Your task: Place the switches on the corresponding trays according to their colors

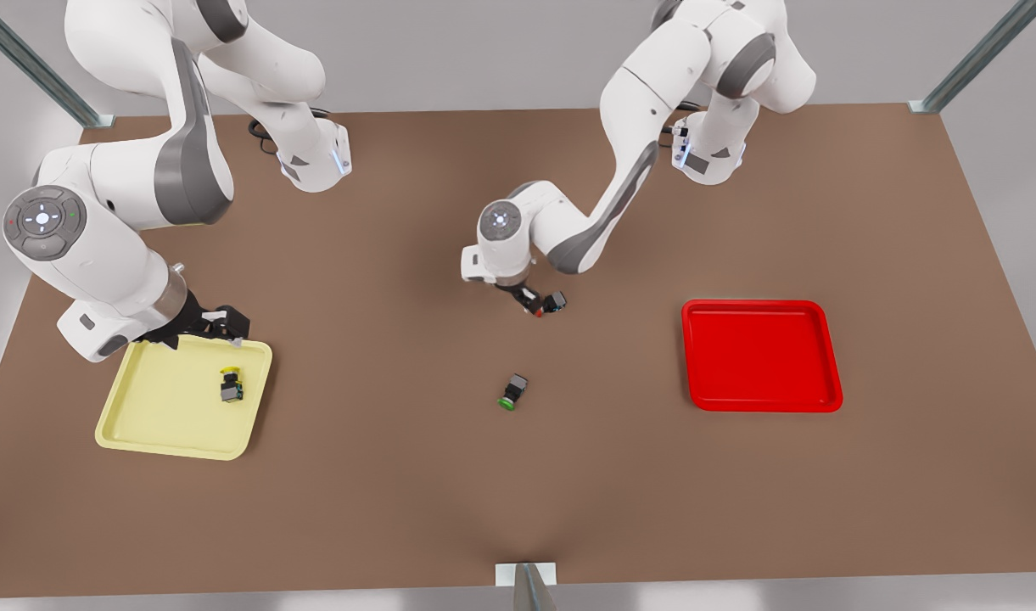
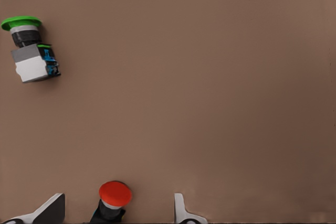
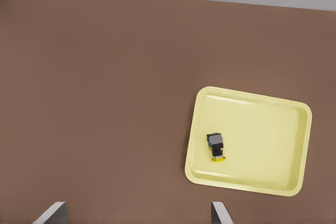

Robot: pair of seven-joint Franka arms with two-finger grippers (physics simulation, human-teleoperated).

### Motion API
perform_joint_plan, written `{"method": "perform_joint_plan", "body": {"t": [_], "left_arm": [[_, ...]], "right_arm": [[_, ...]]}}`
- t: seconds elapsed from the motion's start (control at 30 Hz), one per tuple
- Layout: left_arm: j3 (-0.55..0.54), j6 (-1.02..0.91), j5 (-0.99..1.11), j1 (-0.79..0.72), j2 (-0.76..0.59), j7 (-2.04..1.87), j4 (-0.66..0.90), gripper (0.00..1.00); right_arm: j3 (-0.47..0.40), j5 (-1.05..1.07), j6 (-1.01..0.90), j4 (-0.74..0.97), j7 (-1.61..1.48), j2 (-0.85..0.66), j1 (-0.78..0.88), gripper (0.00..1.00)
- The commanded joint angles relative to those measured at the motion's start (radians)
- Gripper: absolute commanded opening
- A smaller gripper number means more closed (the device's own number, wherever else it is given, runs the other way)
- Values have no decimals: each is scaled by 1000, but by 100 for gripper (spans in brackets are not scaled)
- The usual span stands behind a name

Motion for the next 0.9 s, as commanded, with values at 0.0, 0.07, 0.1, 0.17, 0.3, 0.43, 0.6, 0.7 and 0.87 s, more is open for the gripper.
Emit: {"method": "perform_joint_plan", "body": {"t": [0.0,0.07,0.1,0.17,0.3,0.43,0.6,0.7,0.87], "left_arm": [[0,5,5,0,5,190,3,99],[2,7,5,1,7,373,-1,98],[0,22,7,-2,16,399,-14,98],[0,53,5,-5,22,416,-40,99],[0,90,5,9,1,416,-118,99],[0,208,5,32,-114,425,-323,99],[0,269,43,51,-156,533,-412,99],[0,301,59,78,-162,537,-468,99],[0,350,57,75,-131,530,-471,99]], "right_arm": [[0,0,-1,0,0,0,0,100],[0,0,-1,0,0,0,0,100],[0,0,-1,0,0,-2,2,100],[0,0,-1,0,0,-2,2,100],[2,0,-1,0,0,0,2,100],[3,0,-1,0,0,-2,3,100],[3,0,0,0,0,0,3,100],[3,0,-1,0,0,0,11,100],[3,0,0,0,0,1,9,100]]}}
